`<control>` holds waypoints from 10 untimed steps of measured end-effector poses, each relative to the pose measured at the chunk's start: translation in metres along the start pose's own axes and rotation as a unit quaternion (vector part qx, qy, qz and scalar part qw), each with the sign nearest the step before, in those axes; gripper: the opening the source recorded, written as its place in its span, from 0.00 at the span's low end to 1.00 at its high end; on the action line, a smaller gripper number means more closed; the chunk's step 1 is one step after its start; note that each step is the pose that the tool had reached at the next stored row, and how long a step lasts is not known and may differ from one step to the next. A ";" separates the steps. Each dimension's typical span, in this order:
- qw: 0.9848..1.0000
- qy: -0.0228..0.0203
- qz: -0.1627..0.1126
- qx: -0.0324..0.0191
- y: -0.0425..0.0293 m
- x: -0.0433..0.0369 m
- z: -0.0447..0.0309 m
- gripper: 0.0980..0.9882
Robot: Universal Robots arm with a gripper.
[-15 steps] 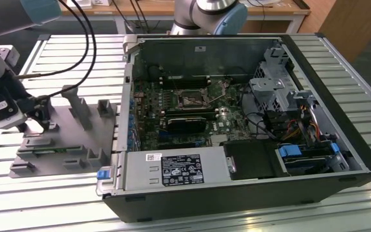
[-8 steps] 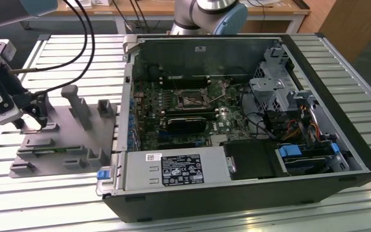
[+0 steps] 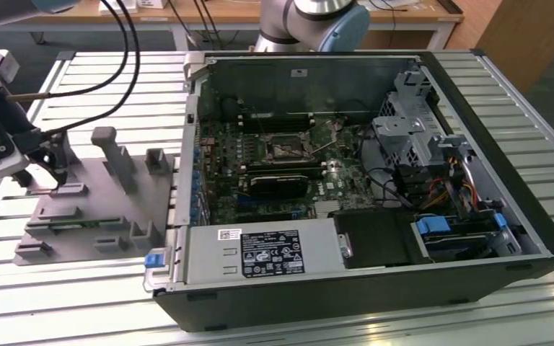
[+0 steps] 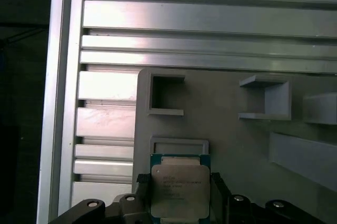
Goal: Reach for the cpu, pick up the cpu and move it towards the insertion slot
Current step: 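Pick up the cpu and move it towards the insertion slot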
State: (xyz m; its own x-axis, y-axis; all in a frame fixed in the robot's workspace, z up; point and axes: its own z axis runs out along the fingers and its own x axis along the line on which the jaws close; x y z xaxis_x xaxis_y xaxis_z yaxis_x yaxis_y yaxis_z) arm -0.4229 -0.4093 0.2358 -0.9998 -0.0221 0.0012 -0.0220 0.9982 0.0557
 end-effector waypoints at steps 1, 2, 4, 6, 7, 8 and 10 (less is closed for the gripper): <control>1.000 0.000 0.000 0.000 0.0004 0.0000 -0.0012 0.50; 1.000 0.000 0.000 0.001 0.0007 0.0000 -0.0023 0.50; 1.000 0.000 0.001 0.001 0.0011 -0.0001 -0.0045 0.50; 1.000 0.000 0.001 0.001 0.0017 0.0000 -0.0068 0.50; 1.000 0.000 0.001 0.002 0.0021 0.0000 -0.0077 0.50; 1.000 0.000 0.001 0.002 0.0025 -0.0001 -0.0087 0.50; 1.000 0.000 0.001 0.002 0.0029 -0.0001 -0.0101 0.50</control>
State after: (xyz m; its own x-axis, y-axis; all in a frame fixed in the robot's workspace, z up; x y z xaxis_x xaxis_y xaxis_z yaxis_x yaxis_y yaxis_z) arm -0.4229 -0.4070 0.2461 -0.9998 -0.0191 0.0014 -0.0190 0.9985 0.0510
